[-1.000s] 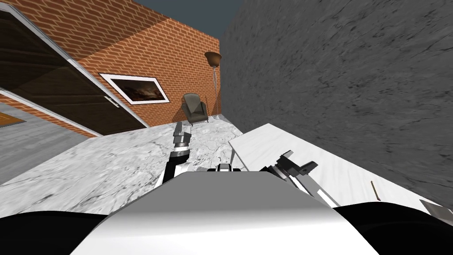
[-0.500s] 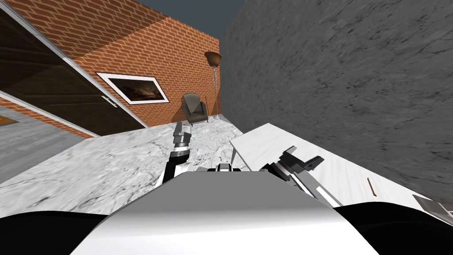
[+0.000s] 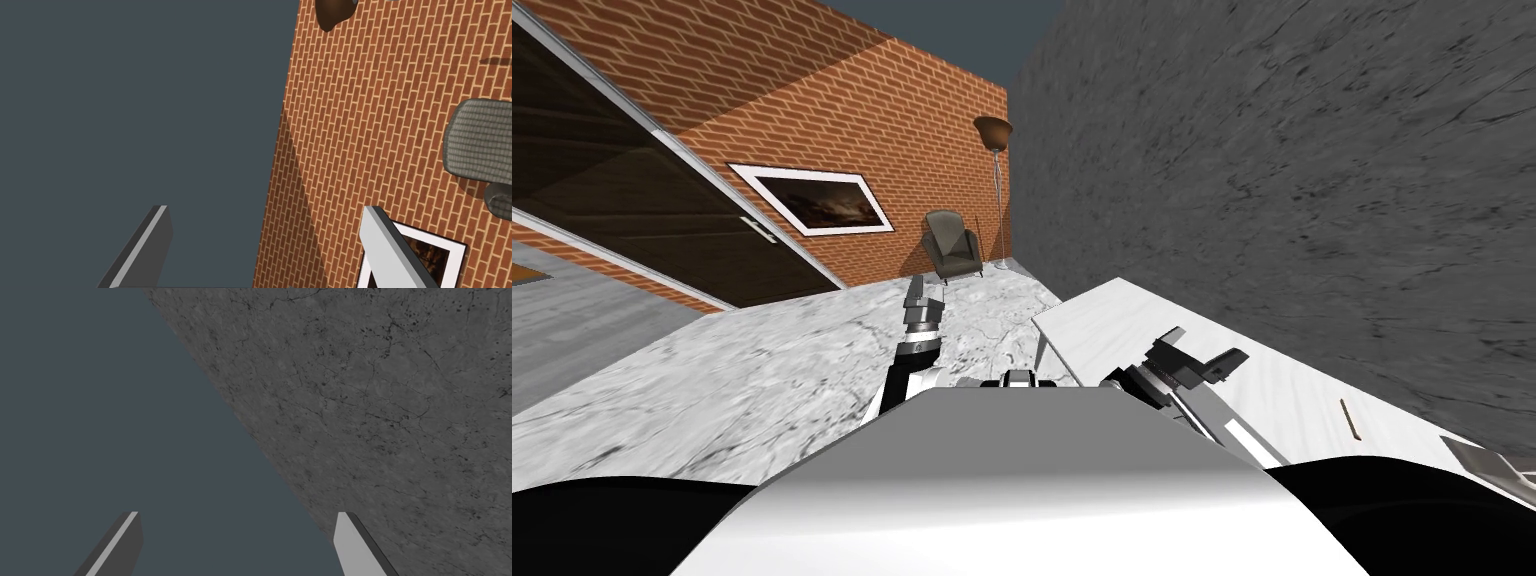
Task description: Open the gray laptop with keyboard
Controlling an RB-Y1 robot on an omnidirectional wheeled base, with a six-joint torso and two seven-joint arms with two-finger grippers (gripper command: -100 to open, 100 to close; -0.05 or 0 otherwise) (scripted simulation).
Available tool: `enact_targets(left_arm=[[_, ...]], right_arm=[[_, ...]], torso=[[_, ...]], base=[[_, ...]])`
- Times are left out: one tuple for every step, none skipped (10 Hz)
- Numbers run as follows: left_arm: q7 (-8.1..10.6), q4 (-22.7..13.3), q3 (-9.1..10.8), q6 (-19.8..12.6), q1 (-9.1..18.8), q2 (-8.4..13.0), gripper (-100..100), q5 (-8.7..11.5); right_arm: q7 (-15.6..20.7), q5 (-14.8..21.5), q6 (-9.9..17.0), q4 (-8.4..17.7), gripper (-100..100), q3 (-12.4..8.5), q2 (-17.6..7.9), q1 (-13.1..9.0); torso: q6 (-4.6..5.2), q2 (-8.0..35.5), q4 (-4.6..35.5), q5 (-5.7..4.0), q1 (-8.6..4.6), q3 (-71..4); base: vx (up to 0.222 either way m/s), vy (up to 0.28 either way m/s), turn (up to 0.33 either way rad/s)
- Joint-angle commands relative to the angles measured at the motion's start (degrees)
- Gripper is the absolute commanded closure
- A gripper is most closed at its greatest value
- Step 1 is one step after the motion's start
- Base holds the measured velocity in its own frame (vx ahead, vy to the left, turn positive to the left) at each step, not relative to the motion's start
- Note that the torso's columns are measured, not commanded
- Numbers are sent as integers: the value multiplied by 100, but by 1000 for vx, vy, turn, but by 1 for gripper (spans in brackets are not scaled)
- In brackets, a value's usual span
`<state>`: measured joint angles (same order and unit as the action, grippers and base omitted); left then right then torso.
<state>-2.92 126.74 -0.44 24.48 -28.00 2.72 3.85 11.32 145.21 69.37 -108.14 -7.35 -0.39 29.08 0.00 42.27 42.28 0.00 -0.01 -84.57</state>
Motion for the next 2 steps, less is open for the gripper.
enact_targets(left_arm=[[0,0,0,0,0,0,0,0],[0,0,0,0,0,0,0,0]], right_arm=[[0,0,0,0,0,0,0,0],[0,0,0,0,0,0,0,0]], torso=[[0,1,0,1,2,1],[0,1,0,1,2,1]], base=[[0,0,0],[0,0,0]])
